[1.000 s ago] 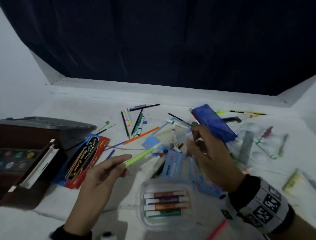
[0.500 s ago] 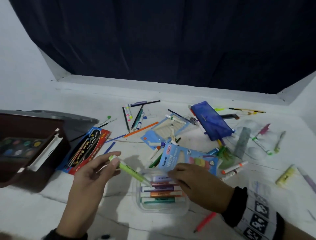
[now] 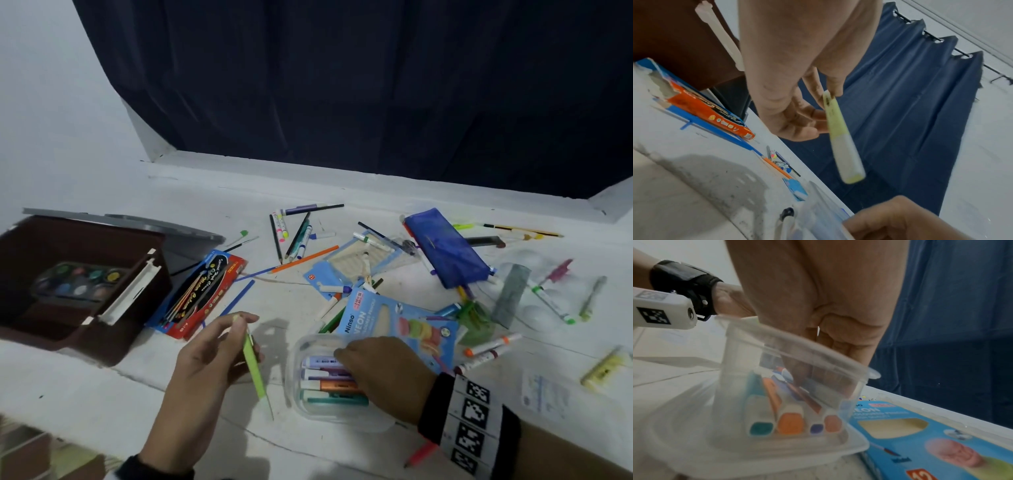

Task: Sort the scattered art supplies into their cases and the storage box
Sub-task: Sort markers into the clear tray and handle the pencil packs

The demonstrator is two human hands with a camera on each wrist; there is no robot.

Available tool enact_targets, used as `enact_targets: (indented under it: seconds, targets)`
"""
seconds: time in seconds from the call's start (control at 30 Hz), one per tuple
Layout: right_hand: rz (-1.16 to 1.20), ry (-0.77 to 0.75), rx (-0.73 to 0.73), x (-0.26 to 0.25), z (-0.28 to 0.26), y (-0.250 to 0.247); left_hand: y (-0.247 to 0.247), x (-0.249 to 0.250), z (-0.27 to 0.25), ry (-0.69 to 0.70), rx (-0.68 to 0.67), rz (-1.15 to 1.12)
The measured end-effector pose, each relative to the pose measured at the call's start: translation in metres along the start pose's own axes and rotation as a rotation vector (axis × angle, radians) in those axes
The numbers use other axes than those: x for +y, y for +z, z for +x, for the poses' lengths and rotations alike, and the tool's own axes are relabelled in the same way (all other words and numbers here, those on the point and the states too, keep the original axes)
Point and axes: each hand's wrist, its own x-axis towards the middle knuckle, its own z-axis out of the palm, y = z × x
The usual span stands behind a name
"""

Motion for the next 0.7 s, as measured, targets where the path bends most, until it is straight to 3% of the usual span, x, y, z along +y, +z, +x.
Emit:
enact_targets:
  seconds: [0.1,0.23,0.37,0.47,0.57,0.7]
  targets:
    - [0.052,-0.006,0.015,-0.001,0.0,0.002,0.011,0.001,0.0,0.092,-0.056,0.065]
    - [0.078,0.028,0.038,0.002,-0.008,-0.003,0.028,-0.001,0.011,0.268,-0.24,0.314]
    - [0.197,0.016,0.296,0.018,-0.027,-0.008,0.042,-0.008,0.024,0.462,-0.56,0.738]
    - [0.275,0.128,0.436,0.033,-0.044,-0.001,0.049,-0.019,0.033,0.579,-0.752,0.991]
    - [0.449,0.222,0.493,0.043,-0.056,0.005,0.061,-0.024,0.038,0.683,-0.808,1.148]
    - [0.522,0.249,0.437,0.044,-0.061,0.013,0.081,-0.032,0.044,0.776,-0.804,1.383]
